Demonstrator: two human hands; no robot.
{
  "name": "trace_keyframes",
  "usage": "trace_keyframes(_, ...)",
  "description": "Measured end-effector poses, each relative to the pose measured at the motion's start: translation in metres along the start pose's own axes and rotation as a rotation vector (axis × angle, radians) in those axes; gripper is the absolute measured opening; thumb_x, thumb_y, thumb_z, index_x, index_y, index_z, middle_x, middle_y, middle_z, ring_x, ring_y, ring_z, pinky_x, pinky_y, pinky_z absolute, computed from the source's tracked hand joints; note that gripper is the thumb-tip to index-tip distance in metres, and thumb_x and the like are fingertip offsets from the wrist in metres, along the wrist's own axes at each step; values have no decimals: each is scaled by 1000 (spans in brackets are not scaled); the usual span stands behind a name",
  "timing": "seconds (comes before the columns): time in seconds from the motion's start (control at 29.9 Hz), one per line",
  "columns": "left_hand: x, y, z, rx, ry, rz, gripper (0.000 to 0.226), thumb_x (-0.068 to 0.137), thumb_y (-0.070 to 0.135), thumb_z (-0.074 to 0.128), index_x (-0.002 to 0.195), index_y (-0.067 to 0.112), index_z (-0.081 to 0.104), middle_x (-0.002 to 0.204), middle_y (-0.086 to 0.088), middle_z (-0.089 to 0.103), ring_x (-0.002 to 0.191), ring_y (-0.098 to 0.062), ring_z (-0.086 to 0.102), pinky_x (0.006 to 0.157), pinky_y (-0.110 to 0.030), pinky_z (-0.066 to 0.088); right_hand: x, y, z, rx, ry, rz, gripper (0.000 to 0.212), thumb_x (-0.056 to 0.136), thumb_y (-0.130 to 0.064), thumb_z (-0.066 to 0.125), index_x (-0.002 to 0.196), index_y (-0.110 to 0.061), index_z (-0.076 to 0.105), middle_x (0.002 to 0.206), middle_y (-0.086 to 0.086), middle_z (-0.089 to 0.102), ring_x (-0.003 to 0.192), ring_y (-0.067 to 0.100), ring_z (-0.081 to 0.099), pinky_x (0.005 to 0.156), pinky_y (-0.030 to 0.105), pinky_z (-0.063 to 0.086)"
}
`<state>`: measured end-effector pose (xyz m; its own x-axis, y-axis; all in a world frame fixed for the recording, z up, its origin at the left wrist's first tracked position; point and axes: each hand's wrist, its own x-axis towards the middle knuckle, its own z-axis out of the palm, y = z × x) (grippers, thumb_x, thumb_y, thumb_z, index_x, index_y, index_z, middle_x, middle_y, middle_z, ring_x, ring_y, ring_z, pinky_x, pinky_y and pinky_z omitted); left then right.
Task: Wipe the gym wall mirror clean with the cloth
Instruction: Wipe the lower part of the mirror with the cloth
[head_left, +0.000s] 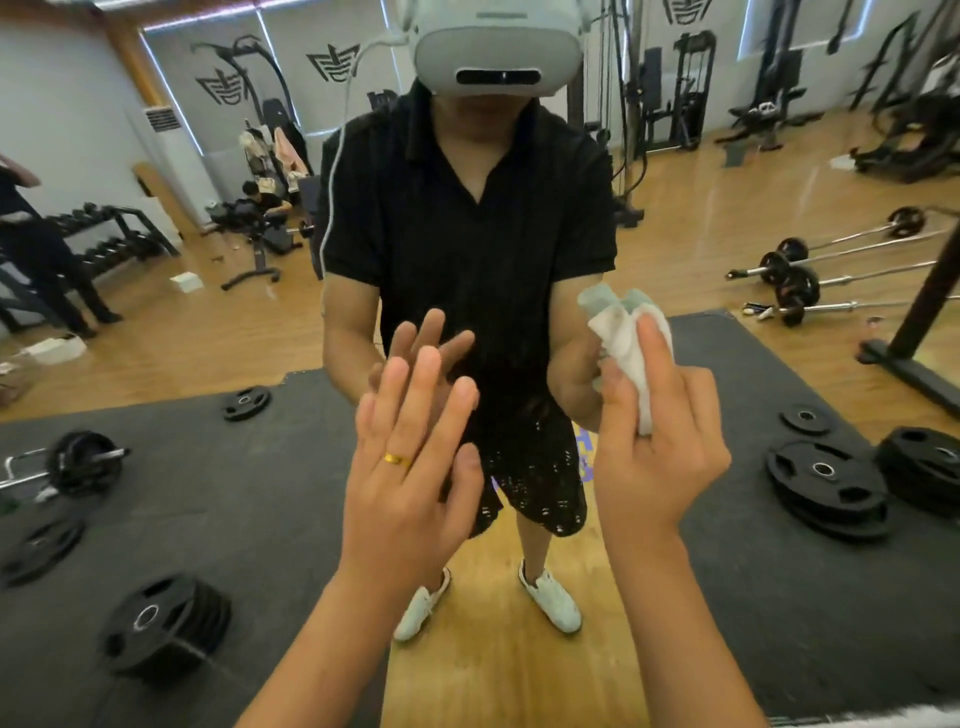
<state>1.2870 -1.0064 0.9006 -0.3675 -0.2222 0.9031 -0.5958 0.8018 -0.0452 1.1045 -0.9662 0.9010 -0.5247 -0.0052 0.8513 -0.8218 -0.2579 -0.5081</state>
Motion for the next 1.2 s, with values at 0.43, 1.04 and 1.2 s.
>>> trace_keyframes(0.43,-27,-119,-31,252,186,78,65,102,24,45,163,18,24,172,-2,10,159,-23,8,128,-44,3,-14,-85,43,-8,-81,-80,33,104,-20,61,130,0,66,79,10,58,66,6,45,57,16,36)
trace_keyframes(1.04,-31,-126,-28,243,180,88,61,103,24,44,162,16,29,172,-4,13,159,-25,10,129,-44,4,26,-106,67,-58,94,-153,32,103,-19,63,131,-2,64,80,13,65,72,1,42,62,13,31)
trace_keyframes(1.2,-31,-124,-28,232,176,80,60,103,24,45,161,16,30,172,-4,14,159,-25,11,129,-44,5,39,-124,68,50,102,-8,36,102,-19,64,135,-4,63,86,6,62,75,0,48,71,10,38)
